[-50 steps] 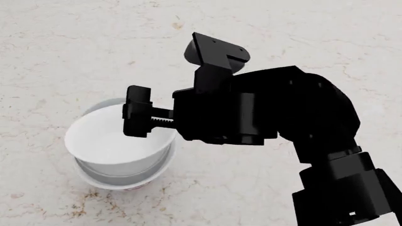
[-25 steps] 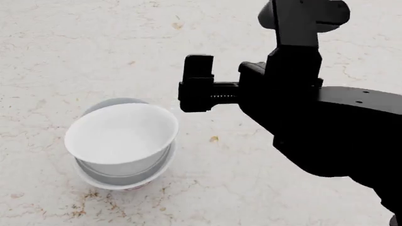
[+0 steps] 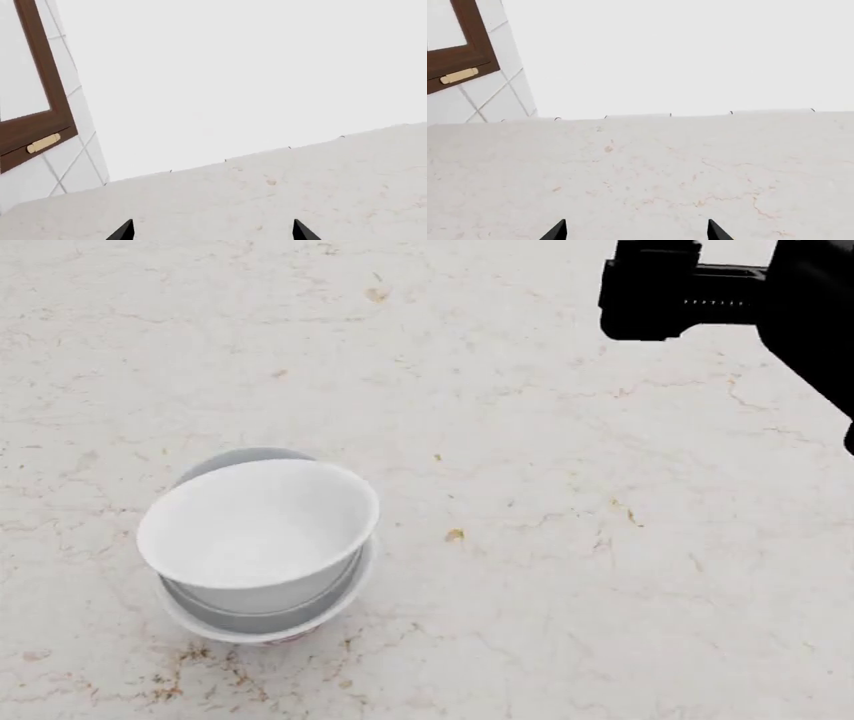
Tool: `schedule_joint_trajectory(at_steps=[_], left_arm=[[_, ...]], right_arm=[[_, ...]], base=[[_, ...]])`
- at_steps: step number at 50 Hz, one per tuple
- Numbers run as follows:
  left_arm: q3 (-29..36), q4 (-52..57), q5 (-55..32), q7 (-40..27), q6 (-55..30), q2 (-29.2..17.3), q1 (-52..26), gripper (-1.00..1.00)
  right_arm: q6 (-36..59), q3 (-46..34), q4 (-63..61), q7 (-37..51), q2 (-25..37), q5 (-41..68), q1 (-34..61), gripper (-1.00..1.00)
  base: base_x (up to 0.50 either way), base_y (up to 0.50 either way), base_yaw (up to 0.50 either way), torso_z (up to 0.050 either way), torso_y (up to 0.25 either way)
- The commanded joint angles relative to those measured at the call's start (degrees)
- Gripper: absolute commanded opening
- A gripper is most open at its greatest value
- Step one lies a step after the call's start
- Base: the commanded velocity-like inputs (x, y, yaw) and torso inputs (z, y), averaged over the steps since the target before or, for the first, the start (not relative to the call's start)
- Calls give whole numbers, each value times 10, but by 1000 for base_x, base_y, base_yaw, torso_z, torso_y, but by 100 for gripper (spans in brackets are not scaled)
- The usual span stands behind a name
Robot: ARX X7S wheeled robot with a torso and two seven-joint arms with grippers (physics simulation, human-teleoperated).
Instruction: Stack the bowls from largest to smallest.
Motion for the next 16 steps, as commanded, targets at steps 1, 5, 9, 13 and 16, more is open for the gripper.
schedule_joint_trajectory(at_steps=[1, 5, 9, 13, 16], left_arm=[[74, -87, 15, 33, -9, 0, -142, 100], [95, -116, 24, 48, -3, 6, -172, 100], [116, -157, 40, 63, 9, 18, -205, 100], [149, -188, 62, 84, 25, 23, -233, 100], [151, -195, 63, 83, 25, 27, -243, 100]], right_arm=[[39, -24, 82, -15, 2, -20, 119, 100], [43, -42, 131, -36, -18, -45, 170, 100], [35, -68, 175, -70, -35, -85, 201, 100], [23, -92, 208, -107, -45, -124, 229, 100], [15, -111, 231, -133, -52, -152, 254, 100]], base=[[0, 0, 3, 0, 0], [0, 0, 0, 0, 0], [0, 0, 1, 0, 0], [0, 0, 0, 0, 0], [0, 0, 0, 0, 0]])
